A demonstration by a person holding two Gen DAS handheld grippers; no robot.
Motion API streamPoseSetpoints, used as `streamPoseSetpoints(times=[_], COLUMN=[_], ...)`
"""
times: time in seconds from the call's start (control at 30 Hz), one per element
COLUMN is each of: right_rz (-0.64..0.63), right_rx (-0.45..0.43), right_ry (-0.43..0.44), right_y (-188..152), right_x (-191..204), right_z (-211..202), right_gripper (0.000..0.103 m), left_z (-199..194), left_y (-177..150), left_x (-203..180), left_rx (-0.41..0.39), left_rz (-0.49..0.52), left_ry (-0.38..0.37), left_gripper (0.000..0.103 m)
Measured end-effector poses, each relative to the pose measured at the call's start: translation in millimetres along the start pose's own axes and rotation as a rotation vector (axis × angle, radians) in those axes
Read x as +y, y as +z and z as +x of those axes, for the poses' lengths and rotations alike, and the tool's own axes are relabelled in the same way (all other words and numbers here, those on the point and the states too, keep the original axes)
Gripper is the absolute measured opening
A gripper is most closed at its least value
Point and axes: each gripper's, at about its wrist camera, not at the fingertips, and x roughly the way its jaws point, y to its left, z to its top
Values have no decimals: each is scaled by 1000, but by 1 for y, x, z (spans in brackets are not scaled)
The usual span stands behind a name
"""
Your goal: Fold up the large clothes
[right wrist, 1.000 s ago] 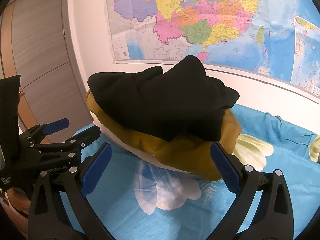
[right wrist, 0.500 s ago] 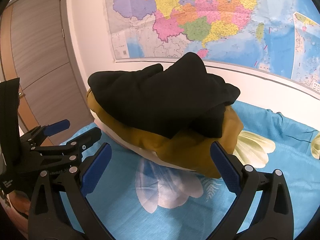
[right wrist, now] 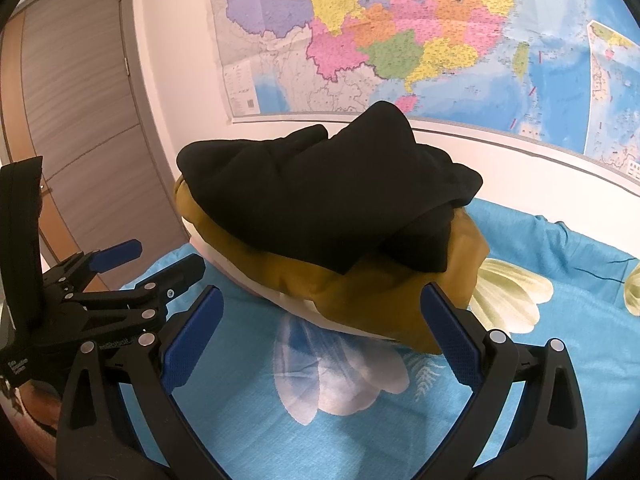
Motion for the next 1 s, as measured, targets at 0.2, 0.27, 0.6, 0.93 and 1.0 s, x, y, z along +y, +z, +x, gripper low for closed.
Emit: streamPoseSetpoints(times=[0.2, 0.27, 0.6, 0.93, 1.0], right_rz=[6, 7, 13, 13, 14], right_rx=[4, 3, 5, 10, 10], right_ry=[2, 1, 4, 3, 3], right_y=[0, 0, 0, 0, -1], right_x=[1, 1, 0, 1, 1], right_z=[3, 3, 4, 6, 7], right_gripper=[97, 97, 97, 97, 97], left_z=[2, 3, 4, 3, 4], left_y=[0, 0, -1, -2, -2], left_x=[0, 0, 0, -1, -1], left_rx=[5, 6, 8, 10, 10], left_rz=[1, 1, 2, 0, 0], left_ry=[-2, 0, 0, 2, -3], left_gripper=[96, 96, 96, 96, 96])
